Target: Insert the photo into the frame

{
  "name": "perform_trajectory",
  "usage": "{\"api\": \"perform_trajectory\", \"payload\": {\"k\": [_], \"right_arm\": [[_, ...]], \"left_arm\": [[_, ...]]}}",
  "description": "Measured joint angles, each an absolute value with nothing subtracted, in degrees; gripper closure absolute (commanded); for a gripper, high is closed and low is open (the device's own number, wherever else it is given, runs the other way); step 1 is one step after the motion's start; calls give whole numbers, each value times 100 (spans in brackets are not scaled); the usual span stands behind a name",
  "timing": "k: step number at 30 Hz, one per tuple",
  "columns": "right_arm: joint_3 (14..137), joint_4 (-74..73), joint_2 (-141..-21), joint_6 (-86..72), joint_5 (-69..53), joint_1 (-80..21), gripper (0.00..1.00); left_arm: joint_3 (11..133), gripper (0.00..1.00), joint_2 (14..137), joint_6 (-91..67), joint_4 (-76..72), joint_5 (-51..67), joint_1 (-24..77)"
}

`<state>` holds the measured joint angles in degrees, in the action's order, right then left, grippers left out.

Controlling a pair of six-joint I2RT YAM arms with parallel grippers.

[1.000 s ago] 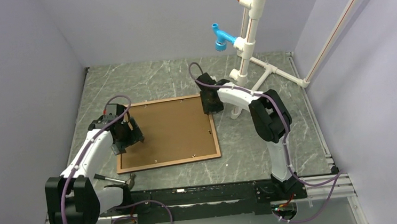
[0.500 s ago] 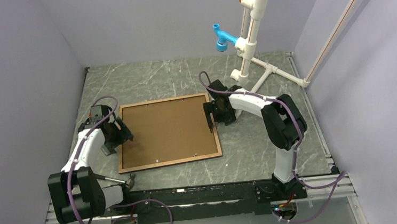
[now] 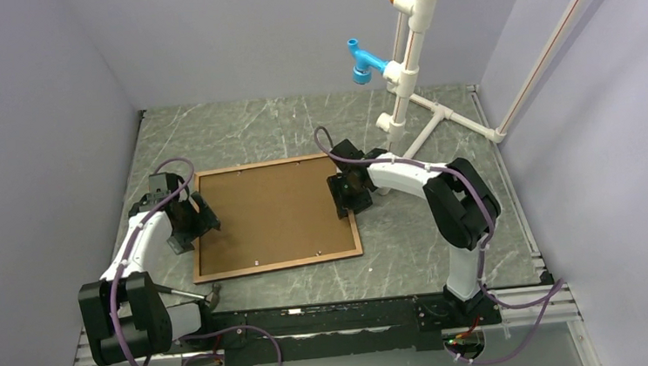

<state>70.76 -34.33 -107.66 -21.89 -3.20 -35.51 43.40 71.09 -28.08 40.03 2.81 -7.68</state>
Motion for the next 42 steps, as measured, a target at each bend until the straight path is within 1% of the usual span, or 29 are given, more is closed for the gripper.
{"api": "perform_trajectory", "payload": {"k": [2,4,5,6,18,22,28,31,35,39,42], "right_arm": [[7091,-3402,-10768,-2185,-287,-3592,75],[7102,-3452,-10757,-2147,-93,-3632,88],[7107,-3500,-10742,-2204,-25,-3629,93],[7107,-3511,-10739,-2228,-27,-3610,100],[7124,-3581,-10735,-2488,150,-3610,100],[7159,-3586,-10735,-2543,176,-3562,94],[7220,-3566,-10763,-2497,329,-3389,92],[7238,-3570,-10774,-2486,357,-3363,92],[7238,-3568,-10779,-2486,353,-3358,92],[7238,-3566,-10779,-2486,344,-3354,92],[7238,-3566,-10779,-2486,333,-3350,92]], "left_arm": [[4338,16,7109,-2805,4001,309,-768],[4338,16,7109,-2805,3999,322,-768],[4338,16,7109,-2808,3997,325,-770],[4338,16,7109,-2808,3997,327,-770],[4333,16,7113,-2808,3981,296,-770],[4333,15,7203,-2812,3979,204,-768],[4333,16,7446,-2829,3938,-49,-777],[4340,19,7599,-2840,3809,-143,-808],[4440,25,7902,-2873,3597,-198,-823],[4818,33,8337,-2871,3463,-305,-823],[5166,36,8715,-2851,3374,-386,-823]]}}
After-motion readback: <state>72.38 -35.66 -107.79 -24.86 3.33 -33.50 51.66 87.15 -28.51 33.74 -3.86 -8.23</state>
